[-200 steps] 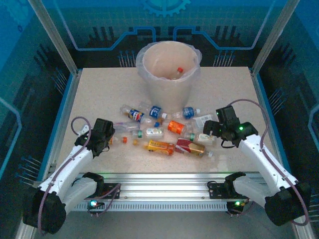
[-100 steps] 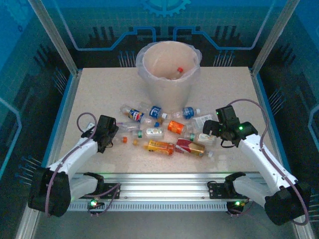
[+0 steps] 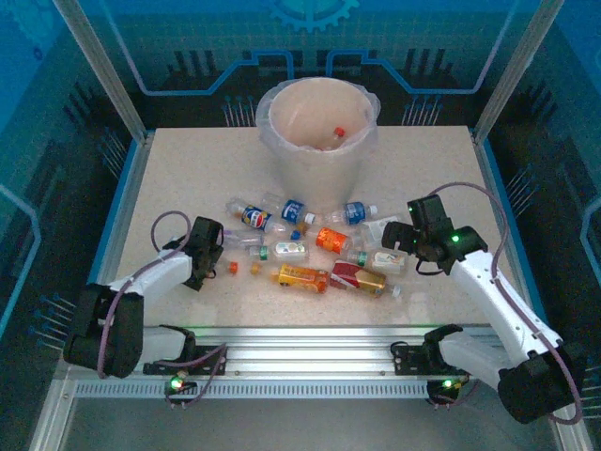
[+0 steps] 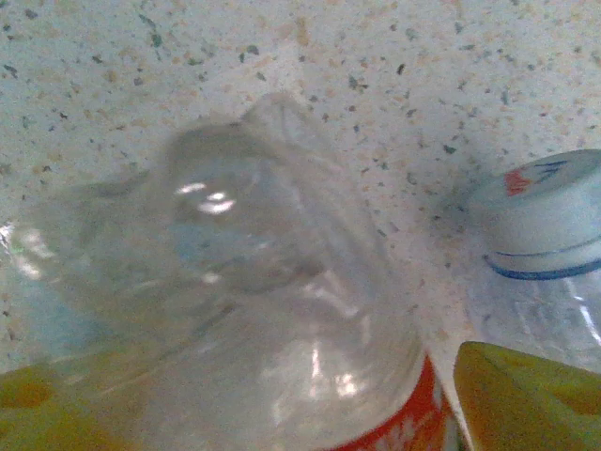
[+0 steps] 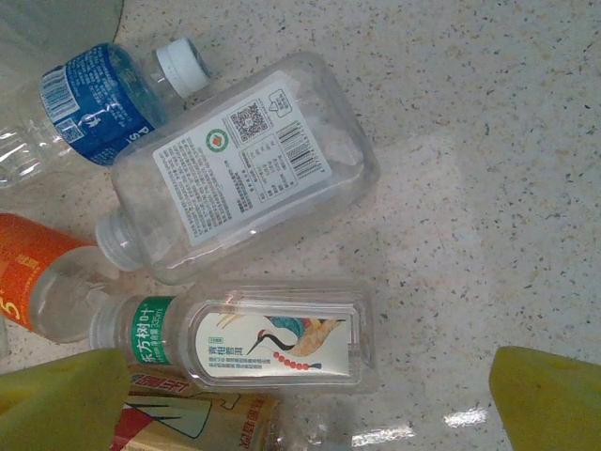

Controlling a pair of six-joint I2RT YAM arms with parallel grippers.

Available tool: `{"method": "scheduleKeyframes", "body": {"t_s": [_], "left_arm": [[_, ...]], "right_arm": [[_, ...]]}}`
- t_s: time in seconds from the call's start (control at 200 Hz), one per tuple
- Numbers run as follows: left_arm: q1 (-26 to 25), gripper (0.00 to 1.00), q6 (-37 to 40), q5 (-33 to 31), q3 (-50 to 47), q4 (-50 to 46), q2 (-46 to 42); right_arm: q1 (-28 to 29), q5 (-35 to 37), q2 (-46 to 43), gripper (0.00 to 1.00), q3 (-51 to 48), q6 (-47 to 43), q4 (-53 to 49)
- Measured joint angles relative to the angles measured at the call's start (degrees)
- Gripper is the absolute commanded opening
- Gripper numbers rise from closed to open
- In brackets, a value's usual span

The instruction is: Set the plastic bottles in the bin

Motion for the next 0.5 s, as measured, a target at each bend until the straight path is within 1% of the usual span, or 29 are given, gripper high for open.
{"method": "scheduleKeyframes", "body": {"t_s": [0.085,0.305,0.5], "left_arm": [[0.2,0.74,-0.63,-0.04,0.0,0.02,1.22],[0.5,0.6,-1.31,-0.28,0.02,0.33,1.31],[0.5,0.59,-1.25,-0.79,0.35,-0.79,0.96]], "right_arm": [[0.0,-0.02,0.48,1.0,0.0,0.0,0.0],[0.0,-0.02,0.52,1.0,0.0,0.0,0.02],[0.0,-0.02,0.5,1.0,0.0,0.0,0.02]]}}
